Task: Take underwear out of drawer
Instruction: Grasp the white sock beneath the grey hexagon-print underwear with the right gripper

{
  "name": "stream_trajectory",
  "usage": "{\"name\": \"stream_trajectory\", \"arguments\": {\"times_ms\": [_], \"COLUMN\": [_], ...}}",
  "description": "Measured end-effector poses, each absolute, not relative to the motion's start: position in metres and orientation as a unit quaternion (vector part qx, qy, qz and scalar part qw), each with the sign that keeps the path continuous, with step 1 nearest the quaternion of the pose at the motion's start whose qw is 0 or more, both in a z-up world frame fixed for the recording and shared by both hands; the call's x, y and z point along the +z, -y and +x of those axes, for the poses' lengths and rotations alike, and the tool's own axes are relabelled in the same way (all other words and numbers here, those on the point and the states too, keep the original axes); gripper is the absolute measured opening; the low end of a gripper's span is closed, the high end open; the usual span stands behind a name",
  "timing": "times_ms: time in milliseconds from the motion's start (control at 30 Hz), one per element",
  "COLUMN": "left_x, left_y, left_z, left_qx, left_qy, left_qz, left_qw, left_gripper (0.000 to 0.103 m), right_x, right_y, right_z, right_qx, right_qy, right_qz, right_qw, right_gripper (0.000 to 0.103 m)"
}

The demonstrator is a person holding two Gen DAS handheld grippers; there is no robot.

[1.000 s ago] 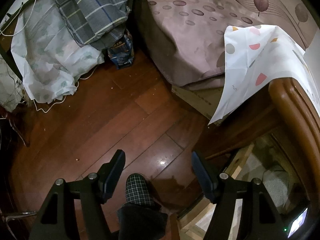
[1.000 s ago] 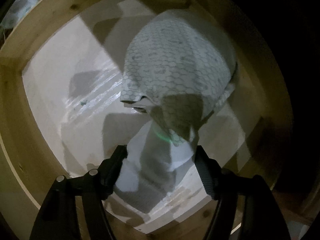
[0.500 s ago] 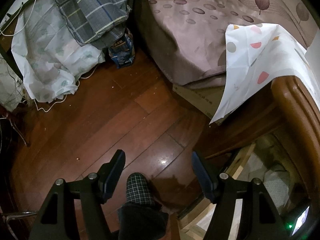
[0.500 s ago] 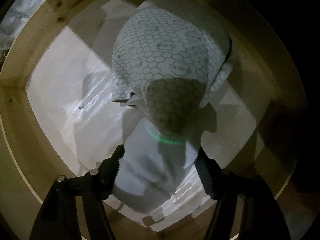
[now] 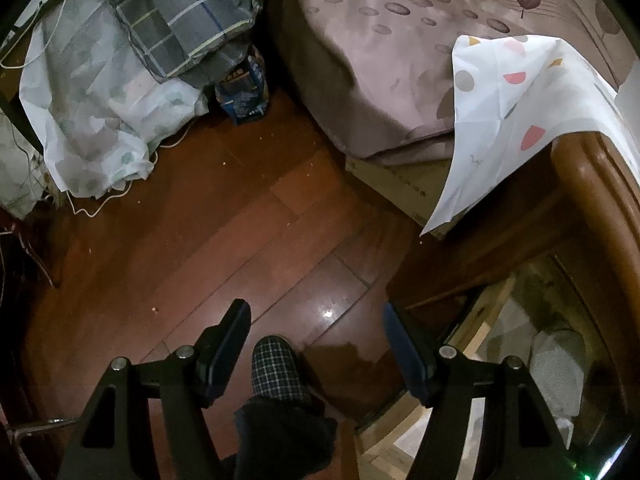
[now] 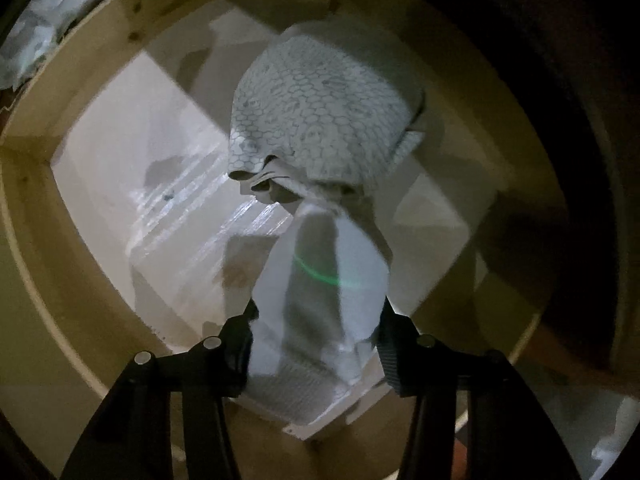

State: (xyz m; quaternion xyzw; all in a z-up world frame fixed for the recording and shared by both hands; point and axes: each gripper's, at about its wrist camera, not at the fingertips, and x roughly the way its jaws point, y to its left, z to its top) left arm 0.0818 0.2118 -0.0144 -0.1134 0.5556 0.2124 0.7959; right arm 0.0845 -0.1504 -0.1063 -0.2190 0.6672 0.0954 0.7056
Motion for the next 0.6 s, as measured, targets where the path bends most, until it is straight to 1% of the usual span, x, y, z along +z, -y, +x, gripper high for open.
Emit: {"name": "stream_trajectory", "arguments": {"times_ms": [367, 600], "left_x": [-0.019, -0.02], "left_y": [-0.198, -0.188], "left_z": [0.083, 0.082], "left_qx": [0.206, 0.206], "left_qy": [-0.562, -0.562], "left_qz": [-0.093, -0.08], "left_qw": [0.796, 0.797], "left_gripper": [0.07, 0.07], "right_x": [-0.057, -0.035], "right_y": [0.164, 0.164], "right_z": [0.052, 0.028], "right_qx": [0.045, -0.031], "right_qy": [-0.611, -0.552], "right_qz": [-0.123, -0.069], "right_qw": [0.78, 0.831], "right_gripper": [0.047, 0.047]}}
